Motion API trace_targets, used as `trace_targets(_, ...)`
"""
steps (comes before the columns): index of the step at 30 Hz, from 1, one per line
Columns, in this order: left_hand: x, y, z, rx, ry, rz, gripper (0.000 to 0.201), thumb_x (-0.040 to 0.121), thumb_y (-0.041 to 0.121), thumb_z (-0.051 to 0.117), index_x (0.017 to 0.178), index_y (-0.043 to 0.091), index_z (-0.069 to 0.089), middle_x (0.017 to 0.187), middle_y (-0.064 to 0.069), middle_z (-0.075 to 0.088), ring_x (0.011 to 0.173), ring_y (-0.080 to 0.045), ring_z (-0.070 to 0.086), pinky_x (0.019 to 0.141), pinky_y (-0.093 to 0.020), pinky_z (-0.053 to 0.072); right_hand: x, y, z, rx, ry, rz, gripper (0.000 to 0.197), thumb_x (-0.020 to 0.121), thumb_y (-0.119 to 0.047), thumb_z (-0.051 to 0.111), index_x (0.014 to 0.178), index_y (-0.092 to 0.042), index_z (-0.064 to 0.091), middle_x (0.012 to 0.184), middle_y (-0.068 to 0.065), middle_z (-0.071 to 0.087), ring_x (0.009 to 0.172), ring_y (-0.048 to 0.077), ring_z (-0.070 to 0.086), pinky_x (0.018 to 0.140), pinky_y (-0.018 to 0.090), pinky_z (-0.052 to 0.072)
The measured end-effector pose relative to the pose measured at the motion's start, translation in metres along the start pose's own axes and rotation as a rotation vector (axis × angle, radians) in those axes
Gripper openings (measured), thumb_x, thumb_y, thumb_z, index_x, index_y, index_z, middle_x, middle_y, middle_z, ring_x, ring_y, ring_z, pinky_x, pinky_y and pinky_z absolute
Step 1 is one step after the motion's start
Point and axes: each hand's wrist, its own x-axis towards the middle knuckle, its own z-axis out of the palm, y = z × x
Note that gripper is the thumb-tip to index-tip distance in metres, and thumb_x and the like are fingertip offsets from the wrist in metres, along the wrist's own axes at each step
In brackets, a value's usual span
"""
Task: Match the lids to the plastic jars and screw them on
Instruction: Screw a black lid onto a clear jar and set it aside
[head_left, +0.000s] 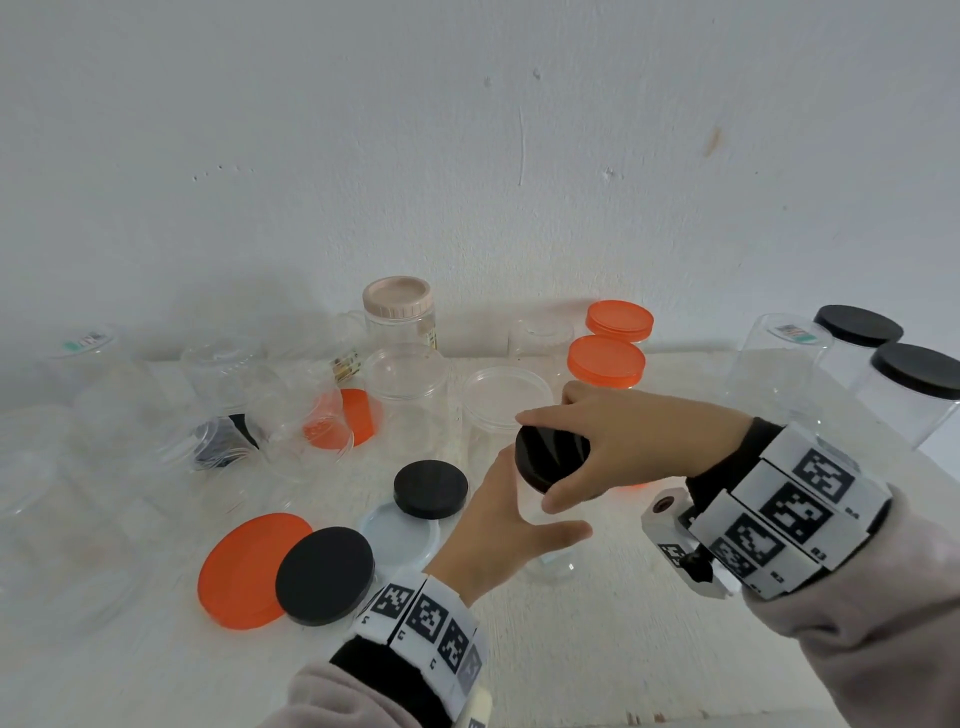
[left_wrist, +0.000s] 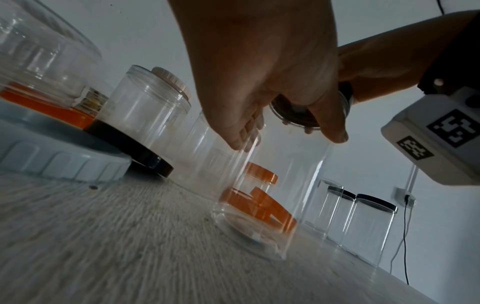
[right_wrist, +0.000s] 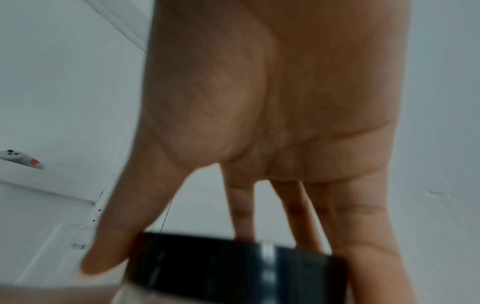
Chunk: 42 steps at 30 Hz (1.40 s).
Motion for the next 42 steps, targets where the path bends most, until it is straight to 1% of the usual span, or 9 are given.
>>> trace_targets(5, -0.001, 0.001, 0.0, -0.002, -0.009, 0.002, 0.082, 0.07, 0.037, 0.083, 0.136, 0.039, 0.033, 0.126, 0.027, 0.049, 0.114, 0.013, 0.046, 0.083, -0.004, 0.04, -0.003, -0.006, 0.013, -0.076, 0.152, 0.094, 0.088, 0.061, -0.087, 0.046, 0.13, -0.033, 0.043, 0.101, -0.005, 0.041, 0.088, 0.016, 0.05, 0.075, 0.03, 0.047)
trace_targets(11, -0.001, 0.001, 0.0, 0.001, -0.012, 0.0, 0.085, 0.069, 0.04, 0.083, 0.137, 0.04, 0.031, 0.128, 0.027, 0.048, 0.116, 0.014, 0.045, 0.089, -0.008, 0.039, -0.006, -0.003, 0.006, -0.003, 0.037, 0.001, 0.082, 0.075, -0.069, 0.057, 0.143, -0.033, 0.03, 0.115, -0.006, 0.039, 0.107, 0.015, 0.038, 0.091, 0.036, 0.045)
trace_targets(15, 0.0, -0.001, 0.001, 0.007, -0.004, 0.004, 0.081, 0.07, 0.04, 0.082, 0.134, 0.044, 0.033, 0.127, 0.03, 0.047, 0.114, 0.016, 0.045, 0.085, -0.006, 0.039, -0.007, -0.009, 0.015, -0.029, 0.154, 0.069, 0.078, 0.07, -0.079, 0.048, 0.126, -0.024, 0.047, 0.103, -0.003, 0.041, 0.095, 0.017, 0.043, 0.083, 0.034, 0.046)
trace_targets(19, 0.001, -0.002, 0.002, 0.005, 0.01, -0.024, 0.08, 0.068, 0.041, 0.083, 0.135, 0.04, 0.038, 0.123, 0.034, 0.045, 0.114, 0.018, 0.042, 0.091, -0.01, 0.039, -0.007, -0.017, 0.028, -0.09, 0.285, 0.176, 0.083, 0.067, -0.085, 0.035, 0.119, -0.021, 0.049, 0.102, 0.0, 0.041, 0.092, 0.019, 0.047, 0.073, 0.029, 0.044)
trace_targets(21, 0.001, -0.001, 0.002, -0.001, 0.003, -0.023, 0.082, 0.069, 0.041, 0.083, 0.135, 0.042, 0.035, 0.125, 0.032, 0.046, 0.114, 0.017, 0.042, 0.088, -0.009, 0.039, -0.007, -0.013, 0.026, -0.02, 0.265, 0.17, 0.081, 0.068, -0.083, 0.042, 0.122, -0.023, 0.047, 0.103, -0.002, 0.04, 0.095, 0.018, 0.045, 0.075, 0.029, 0.044)
trace_targets(25, 0.001, 0.001, 0.001, 0.007, -0.012, -0.008, 0.085, 0.069, 0.038, 0.083, 0.136, 0.045, 0.031, 0.129, 0.028, 0.047, 0.115, 0.016, 0.044, 0.086, -0.006, 0.038, -0.009, -0.002, 0.013, 0.085, 0.089, 0.031, 0.083, 0.074, -0.069, 0.058, 0.145, -0.039, 0.027, 0.114, -0.011, 0.037, 0.11, 0.014, 0.034, 0.096, 0.036, 0.041)
trace_targets(31, 0.0, 0.002, 0.0, 0.007, -0.004, -0.001, 0.084, 0.07, 0.036, 0.083, 0.136, 0.043, 0.032, 0.128, 0.029, 0.047, 0.114, 0.017, 0.044, 0.086, -0.004, 0.039, -0.012, -0.009, 0.02, 0.058, 0.204, 0.056, 0.07, 0.074, -0.069, 0.056, 0.13, -0.029, 0.044, 0.106, -0.005, 0.041, 0.104, 0.016, 0.037, 0.092, 0.036, 0.043)
trace_targets(34, -0.001, 0.002, 0.0, 0.016, -0.006, -0.004, 0.082, 0.07, 0.036, 0.082, 0.135, 0.044, 0.033, 0.127, 0.028, 0.048, 0.112, 0.019, 0.043, 0.081, 0.002, 0.038, -0.013, -0.013, 0.025, 0.028, 0.239, 0.065, 0.069, 0.077, -0.067, 0.053, 0.131, -0.026, 0.043, 0.108, -0.001, 0.041, 0.104, 0.02, 0.037, 0.091, 0.034, 0.043)
trace_targets(42, -0.002, 0.003, 0.003, -0.009, 0.011, -0.015, 0.079, 0.07, 0.035, 0.082, 0.13, 0.051, 0.034, 0.126, 0.029, 0.049, 0.113, 0.016, 0.045, 0.08, -0.005, 0.04, -0.015, -0.014, 0.042, 0.029, 0.343, 0.099, 0.076, 0.083, -0.067, 0.045, 0.145, -0.028, 0.028, 0.117, 0.002, 0.037, 0.106, 0.022, 0.033, 0.094, 0.031, 0.037)
